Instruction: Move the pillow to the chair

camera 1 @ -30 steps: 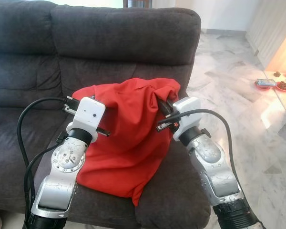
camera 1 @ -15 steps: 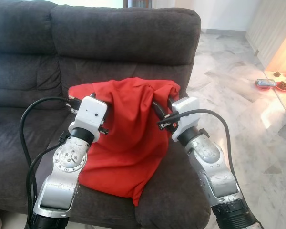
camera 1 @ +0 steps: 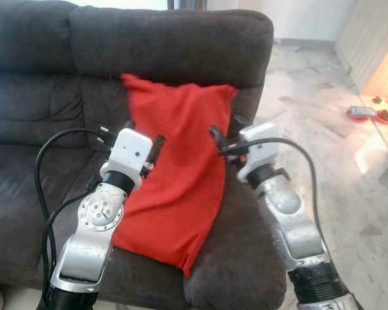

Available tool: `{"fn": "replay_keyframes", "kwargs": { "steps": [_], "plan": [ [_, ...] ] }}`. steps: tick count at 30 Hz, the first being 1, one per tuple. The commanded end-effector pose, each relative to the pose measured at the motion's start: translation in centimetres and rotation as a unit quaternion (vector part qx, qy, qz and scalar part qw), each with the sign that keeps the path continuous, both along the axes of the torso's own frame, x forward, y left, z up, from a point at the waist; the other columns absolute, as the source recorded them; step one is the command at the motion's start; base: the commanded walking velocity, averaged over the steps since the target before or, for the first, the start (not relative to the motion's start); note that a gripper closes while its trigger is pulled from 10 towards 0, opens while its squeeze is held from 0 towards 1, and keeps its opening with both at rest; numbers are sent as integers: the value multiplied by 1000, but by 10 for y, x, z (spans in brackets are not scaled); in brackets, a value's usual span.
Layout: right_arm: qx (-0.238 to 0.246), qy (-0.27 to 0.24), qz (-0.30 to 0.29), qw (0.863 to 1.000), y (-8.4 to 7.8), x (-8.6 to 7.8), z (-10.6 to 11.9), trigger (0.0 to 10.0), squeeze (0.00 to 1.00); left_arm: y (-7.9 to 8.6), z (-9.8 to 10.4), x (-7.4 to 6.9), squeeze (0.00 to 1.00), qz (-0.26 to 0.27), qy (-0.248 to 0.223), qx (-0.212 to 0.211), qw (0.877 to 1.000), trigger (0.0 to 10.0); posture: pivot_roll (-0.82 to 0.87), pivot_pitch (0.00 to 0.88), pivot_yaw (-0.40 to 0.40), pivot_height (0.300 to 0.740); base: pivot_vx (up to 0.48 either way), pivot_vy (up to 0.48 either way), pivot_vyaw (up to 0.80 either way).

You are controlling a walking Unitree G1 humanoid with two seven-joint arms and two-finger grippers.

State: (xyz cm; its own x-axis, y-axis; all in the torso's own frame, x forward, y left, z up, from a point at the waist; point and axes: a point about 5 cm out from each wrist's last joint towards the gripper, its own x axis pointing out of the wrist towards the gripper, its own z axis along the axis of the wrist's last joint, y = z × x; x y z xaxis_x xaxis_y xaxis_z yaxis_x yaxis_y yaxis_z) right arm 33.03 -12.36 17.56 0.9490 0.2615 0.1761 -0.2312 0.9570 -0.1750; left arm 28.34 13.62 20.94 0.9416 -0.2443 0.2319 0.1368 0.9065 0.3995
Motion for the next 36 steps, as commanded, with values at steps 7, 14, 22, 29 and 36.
{"fn": "replay_keyframes", "kwargs": {
  "steps": [7,14,22,29,36],
  "plan": [
    [4,84,-207,975,-77,6,-48,10000,0,29,-50,0,0,58,80,-41,994,10000,76,102,-18,740,0,0,0],
    [-3,202,-280,939,-123,-20,-117,10000,0,57,-126,-12,0,98,205,-40,973,10000,71,82,-9,740,0,0,0],
    [-25,312,-325,892,-149,-65,-172,10000,0,79,-192,-43,0,141,309,-44,939,10000,69,74,-6,740,0,0,0],
    [-82,404,-365,835,-171,-121,-210,10000,0,82,-234,-73,0,151,377,-27,913,10000,69,78,-2,740,0,0,0],
    [-92,458,-370,803,-177,-157,-230,10000,0,82,-249,-82,0,153,401,-18,903,10000,67,70,7,740,0,0,0]
  ]
}}
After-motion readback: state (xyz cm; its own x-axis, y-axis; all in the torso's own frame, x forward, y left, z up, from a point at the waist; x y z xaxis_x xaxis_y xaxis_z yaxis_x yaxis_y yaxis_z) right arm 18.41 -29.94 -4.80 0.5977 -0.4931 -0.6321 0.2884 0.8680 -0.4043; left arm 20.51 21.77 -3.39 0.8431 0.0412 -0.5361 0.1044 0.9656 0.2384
